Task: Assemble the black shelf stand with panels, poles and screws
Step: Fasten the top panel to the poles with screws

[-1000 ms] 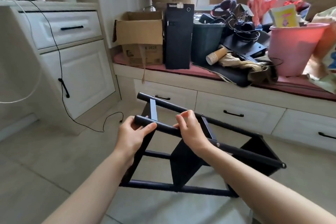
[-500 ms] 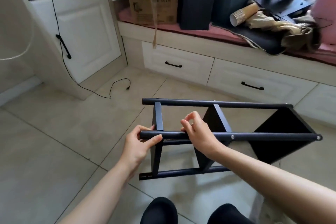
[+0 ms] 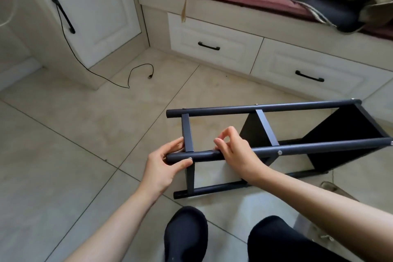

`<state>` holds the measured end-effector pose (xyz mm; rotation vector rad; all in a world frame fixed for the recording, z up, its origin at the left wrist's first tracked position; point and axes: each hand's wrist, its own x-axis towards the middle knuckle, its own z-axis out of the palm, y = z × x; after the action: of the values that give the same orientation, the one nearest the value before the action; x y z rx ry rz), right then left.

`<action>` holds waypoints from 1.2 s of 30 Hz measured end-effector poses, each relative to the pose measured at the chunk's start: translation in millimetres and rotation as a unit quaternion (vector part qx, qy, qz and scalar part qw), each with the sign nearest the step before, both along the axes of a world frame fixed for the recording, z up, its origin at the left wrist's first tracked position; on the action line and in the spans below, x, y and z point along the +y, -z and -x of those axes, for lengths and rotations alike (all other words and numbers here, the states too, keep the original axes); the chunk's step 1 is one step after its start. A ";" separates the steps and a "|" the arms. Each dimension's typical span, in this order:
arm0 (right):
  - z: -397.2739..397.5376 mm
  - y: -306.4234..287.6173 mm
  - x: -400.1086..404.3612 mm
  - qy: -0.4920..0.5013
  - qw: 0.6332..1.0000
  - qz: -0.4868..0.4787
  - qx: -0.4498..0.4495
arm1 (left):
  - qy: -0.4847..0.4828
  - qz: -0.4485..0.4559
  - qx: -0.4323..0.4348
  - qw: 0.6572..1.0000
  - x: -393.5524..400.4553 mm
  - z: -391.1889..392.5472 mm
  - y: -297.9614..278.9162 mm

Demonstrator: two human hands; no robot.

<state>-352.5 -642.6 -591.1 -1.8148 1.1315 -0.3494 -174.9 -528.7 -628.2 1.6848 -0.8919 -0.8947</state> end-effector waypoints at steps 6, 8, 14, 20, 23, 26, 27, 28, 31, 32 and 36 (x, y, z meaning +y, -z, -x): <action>2.6 -0.2 -1.6 -0.010 1.000 -0.007 0.022 | 0.055 -0.008 -0.131 0.990 1.3 -4.9 0.9; 3.3 -0.1 -2.5 -0.020 0.999 -0.007 0.036 | 0.099 -0.003 -0.192 0.976 0.0 -9.5 -0.1; 3.8 0.2 -5.4 -0.047 0.997 -0.002 0.064 | 0.243 0.017 -0.297 0.923 -16.6 -23.1 -5.9; 15.8 4.2 2.1 -0.088 0.992 -0.046 0.084 | 0.341 -0.004 -0.397 0.852 -10.5 -40.3 0.4; 16.0 3.8 0.3 -0.102 0.989 -0.049 0.095 | 0.341 0.007 -0.388 0.856 -3.6 -38.9 4.8; 9.9 0.9 -8.1 -0.127 0.982 -0.057 0.127 | 0.330 0.025 -0.373 0.867 -1.6 -35.5 10.4; 7.1 1.0 -11.4 -0.137 0.980 -0.060 0.135 | 0.327 0.030 -0.369 0.869 -1.1 -34.7 12.9; 4.2 1.6 -14.5 -0.146 0.977 -0.062 0.140 | 0.325 0.035 -0.368 0.871 -0.5 -34.2 15.4; -7.3 7.5 -23.7 -0.169 0.973 -0.065 0.146 | 0.318 0.049 -0.364 0.874 1.1 -32.8 20.8; -12.5 10.3 -26.6 -0.175 0.972 -0.071 0.142 | 0.317 0.053 -0.365 0.874 1.5 -32.3 21.8; -38.1 26.5 -33.9 -0.195 0.958 -0.178 0.114 | 0.311 0.058 -0.364 0.876 4.1 -32.5 26.5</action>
<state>-314.4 -676.4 -617.6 -1.7282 0.8897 0.2868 -142.4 -524.6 -654.6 1.6561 -2.0409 -0.5601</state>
